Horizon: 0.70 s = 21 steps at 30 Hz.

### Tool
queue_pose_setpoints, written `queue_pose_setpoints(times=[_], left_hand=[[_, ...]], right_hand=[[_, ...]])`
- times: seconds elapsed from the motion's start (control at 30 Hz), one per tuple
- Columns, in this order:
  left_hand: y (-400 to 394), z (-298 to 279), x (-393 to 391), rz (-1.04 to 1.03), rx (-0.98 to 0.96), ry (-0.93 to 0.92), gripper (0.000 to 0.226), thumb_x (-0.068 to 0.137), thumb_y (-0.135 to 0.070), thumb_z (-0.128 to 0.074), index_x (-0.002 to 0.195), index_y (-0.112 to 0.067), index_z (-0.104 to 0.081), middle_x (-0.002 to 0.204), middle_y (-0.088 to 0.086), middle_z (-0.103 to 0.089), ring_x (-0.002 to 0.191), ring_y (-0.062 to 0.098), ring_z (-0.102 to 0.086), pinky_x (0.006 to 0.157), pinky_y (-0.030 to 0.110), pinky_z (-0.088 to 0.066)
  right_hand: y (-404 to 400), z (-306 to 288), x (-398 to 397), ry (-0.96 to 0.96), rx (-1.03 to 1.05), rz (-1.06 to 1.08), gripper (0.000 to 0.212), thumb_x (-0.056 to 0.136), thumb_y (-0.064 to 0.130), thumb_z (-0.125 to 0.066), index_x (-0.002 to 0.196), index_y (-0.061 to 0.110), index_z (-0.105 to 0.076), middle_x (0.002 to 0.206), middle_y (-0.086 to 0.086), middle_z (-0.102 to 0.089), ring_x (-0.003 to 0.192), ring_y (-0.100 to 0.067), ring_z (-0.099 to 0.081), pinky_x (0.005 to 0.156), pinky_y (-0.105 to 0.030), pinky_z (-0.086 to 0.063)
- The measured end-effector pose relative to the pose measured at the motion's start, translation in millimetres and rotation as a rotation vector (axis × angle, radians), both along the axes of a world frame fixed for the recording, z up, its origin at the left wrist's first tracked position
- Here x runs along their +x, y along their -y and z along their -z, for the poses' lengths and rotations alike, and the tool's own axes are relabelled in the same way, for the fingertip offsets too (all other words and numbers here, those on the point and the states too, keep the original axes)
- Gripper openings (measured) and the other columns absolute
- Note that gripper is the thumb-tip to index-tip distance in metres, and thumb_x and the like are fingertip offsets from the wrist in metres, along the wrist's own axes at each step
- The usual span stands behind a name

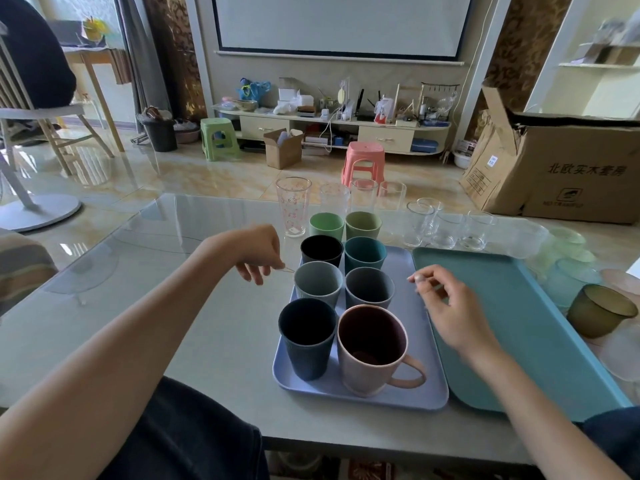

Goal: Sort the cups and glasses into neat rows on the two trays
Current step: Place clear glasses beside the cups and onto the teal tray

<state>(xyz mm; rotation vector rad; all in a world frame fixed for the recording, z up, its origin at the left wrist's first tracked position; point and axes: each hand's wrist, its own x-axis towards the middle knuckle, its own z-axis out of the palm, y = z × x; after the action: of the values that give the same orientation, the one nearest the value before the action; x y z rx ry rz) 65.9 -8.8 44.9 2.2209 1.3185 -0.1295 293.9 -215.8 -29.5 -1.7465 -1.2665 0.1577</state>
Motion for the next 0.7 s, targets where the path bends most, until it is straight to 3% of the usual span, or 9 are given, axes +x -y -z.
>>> queue_pose_setpoints(times=[0.1, 0.2, 0.47, 0.6, 0.7], left_hand=[[-12.2, 3.7, -1.2, 0.0, 0.26, 0.049, 0.011, 0.086, -0.016, -0.057, 0.091, -0.01, -0.065, 0.085, 0.005, -0.069, 0.068, 0.018, -0.069, 0.055, 0.027, -0.055], [-28.9, 7.5, -1.8, -0.016, 0.455, 0.096, 0.018, 0.084, -0.016, -0.056, 0.1, -0.019, -0.065, 0.105, 0.002, -0.065, 0.09, 0.021, -0.062, 0.079, 0.037, -0.055], [-90.2, 22.3, 11.7, -0.06, 0.617, 0.226, 0.036, 0.084, -0.007, -0.054, 0.118, -0.017, -0.058, 0.123, 0.007, -0.058, 0.105, 0.027, -0.057, 0.087, 0.044, -0.051], [-124.7, 21.0, 45.2, 0.016, 0.697, 0.184, 0.041, 0.087, -0.014, -0.06, 0.127, -0.014, -0.052, 0.134, 0.008, -0.054, 0.125, 0.027, -0.046, 0.102, 0.046, -0.039], [-153.4, 29.3, 72.7, 0.058, 0.686, 0.101, 0.048, 0.086, -0.025, -0.064, 0.132, -0.016, -0.049, 0.137, 0.006, -0.052, 0.129, 0.025, -0.044, 0.106, 0.043, -0.032]], right_hand=[[-29.9, -11.8, 19.3, 0.071, -0.042, -0.003, 0.01, 0.092, 0.027, -0.054, 0.086, 0.022, -0.06, 0.083, 0.003, -0.066, 0.074, -0.02, -0.059, 0.068, -0.037, -0.05], [-63.0, -25.3, 37.5, 0.146, -0.095, -0.024, 0.011, 0.092, 0.025, -0.055, 0.091, 0.014, -0.06, 0.088, -0.003, -0.064, 0.077, -0.025, -0.059, 0.072, -0.039, -0.051], [-160.9, -68.7, 90.1, 0.345, -0.255, 0.005, 0.018, 0.089, 0.024, -0.057, 0.105, 0.018, -0.054, 0.1, -0.003, -0.061, 0.081, -0.019, -0.054, 0.07, -0.034, -0.047], [-202.5, -73.8, 97.5, 0.455, -0.319, 0.0, 0.024, 0.09, 0.028, -0.057, 0.112, 0.019, -0.051, 0.104, -0.002, -0.057, 0.085, -0.02, -0.055, 0.066, -0.03, -0.044], [-224.4, -67.6, 97.4, 0.509, -0.304, -0.026, 0.026, 0.089, 0.028, -0.057, 0.113, 0.021, -0.051, 0.106, -0.001, -0.056, 0.088, -0.019, -0.055, 0.071, -0.034, -0.049]])
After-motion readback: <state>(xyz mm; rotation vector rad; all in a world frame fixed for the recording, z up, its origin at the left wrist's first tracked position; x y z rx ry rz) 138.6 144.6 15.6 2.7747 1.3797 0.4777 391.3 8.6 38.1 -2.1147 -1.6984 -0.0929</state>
